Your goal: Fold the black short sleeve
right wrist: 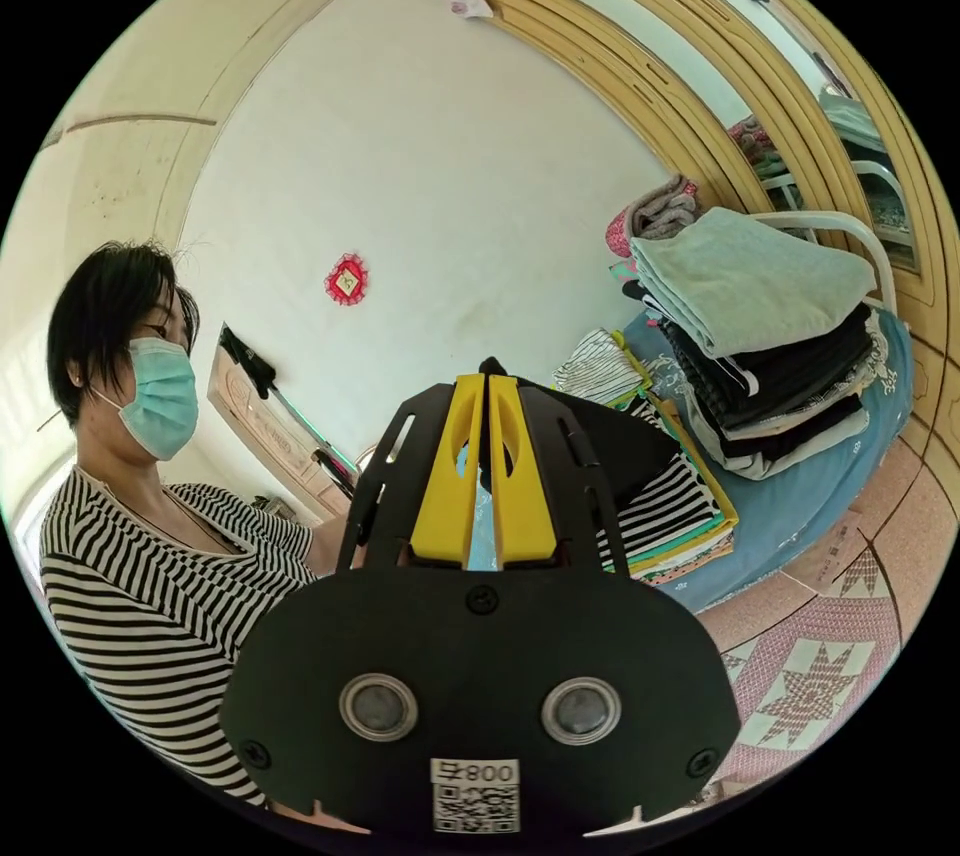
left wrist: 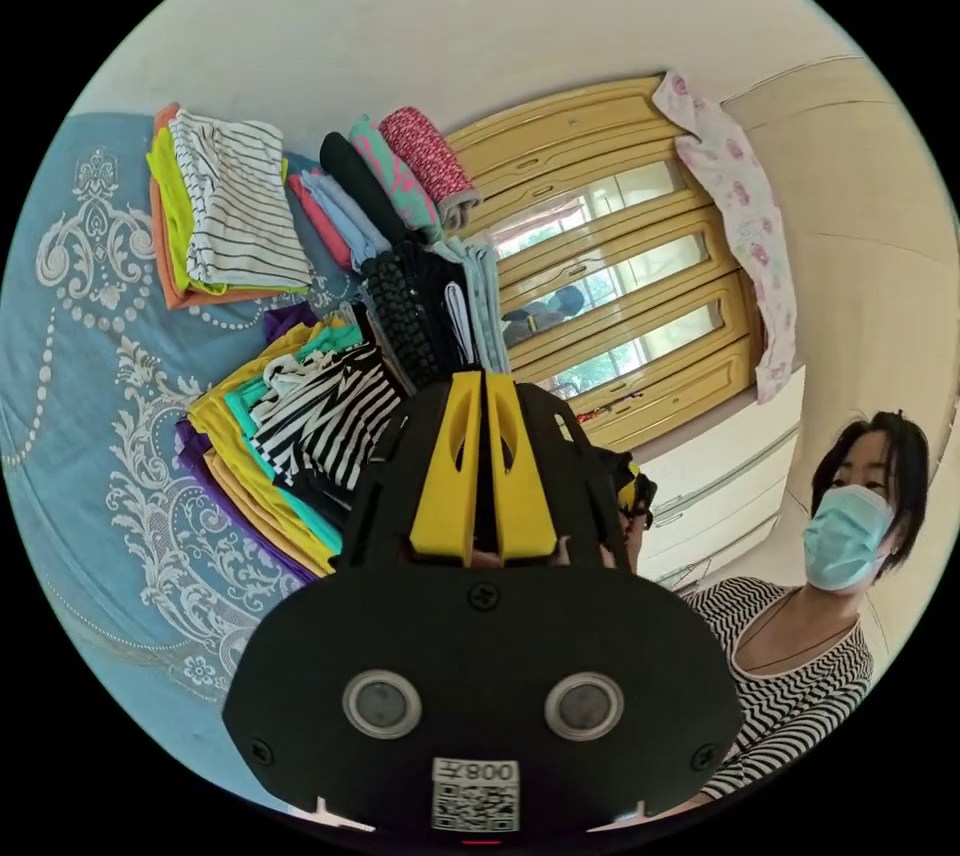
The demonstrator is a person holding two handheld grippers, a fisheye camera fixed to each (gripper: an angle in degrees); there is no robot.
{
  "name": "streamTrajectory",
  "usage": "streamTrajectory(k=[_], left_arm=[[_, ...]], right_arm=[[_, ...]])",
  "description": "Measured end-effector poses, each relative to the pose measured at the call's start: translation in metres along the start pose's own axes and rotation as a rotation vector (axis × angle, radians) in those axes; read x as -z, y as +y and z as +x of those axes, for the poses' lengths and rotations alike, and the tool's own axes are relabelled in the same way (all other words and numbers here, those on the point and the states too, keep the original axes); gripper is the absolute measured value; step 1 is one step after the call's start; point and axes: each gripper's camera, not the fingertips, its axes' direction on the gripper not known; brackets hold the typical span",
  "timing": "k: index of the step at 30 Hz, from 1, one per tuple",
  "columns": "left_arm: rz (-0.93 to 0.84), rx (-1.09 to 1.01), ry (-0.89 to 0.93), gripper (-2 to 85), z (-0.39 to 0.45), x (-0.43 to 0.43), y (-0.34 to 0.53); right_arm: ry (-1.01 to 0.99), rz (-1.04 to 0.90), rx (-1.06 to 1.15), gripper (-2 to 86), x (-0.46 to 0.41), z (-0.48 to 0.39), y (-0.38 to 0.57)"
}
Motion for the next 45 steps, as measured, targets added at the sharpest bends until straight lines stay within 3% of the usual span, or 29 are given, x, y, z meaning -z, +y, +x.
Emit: streamTrajectory(k=[6, 11, 20, 28, 35, 41, 45], left_arm=[[0.194, -0.147, 0.015, 0.5, 0.061, 0.168, 0.1], [0.357, -0.324, -0.09, 0.4, 0.137, 0.311, 0.218], [0.53, -0.624, -0.23, 0.4, 0.248, 0.467, 0.434], [0.665, -0.858, -0.468, 0.4, 0.312, 0.532, 0.607], [0.752, -0.935, -0.68, 0.6, 0.31, 0.55, 0.715], [0.765, -0.916, -0.809, 0.7, 0.258, 0.563, 0.736], [0.73, -0.815, -0.889, 0.8, 0.192, 0.577, 0.712]], right_arm=[[-0.126, 0.012, 0.132, 0.2, -0.035, -0.064, -0.038], [-0.209, -0.038, 0.264, 0.2, -0.086, -0.134, -0.057], [-0.386, -0.022, 0.459, 0.2, -0.162, -0.272, -0.072], [-0.511, -0.01, 0.616, 0.3, -0.244, -0.388, -0.066], [-0.566, -0.038, 0.65, 0.3, -0.343, -0.447, -0.052], [-0.566, -0.102, 0.635, 0.3, -0.481, -0.487, -0.043], [-0.542, -0.199, 0.588, 0.3, -0.619, -0.503, -0.04]])
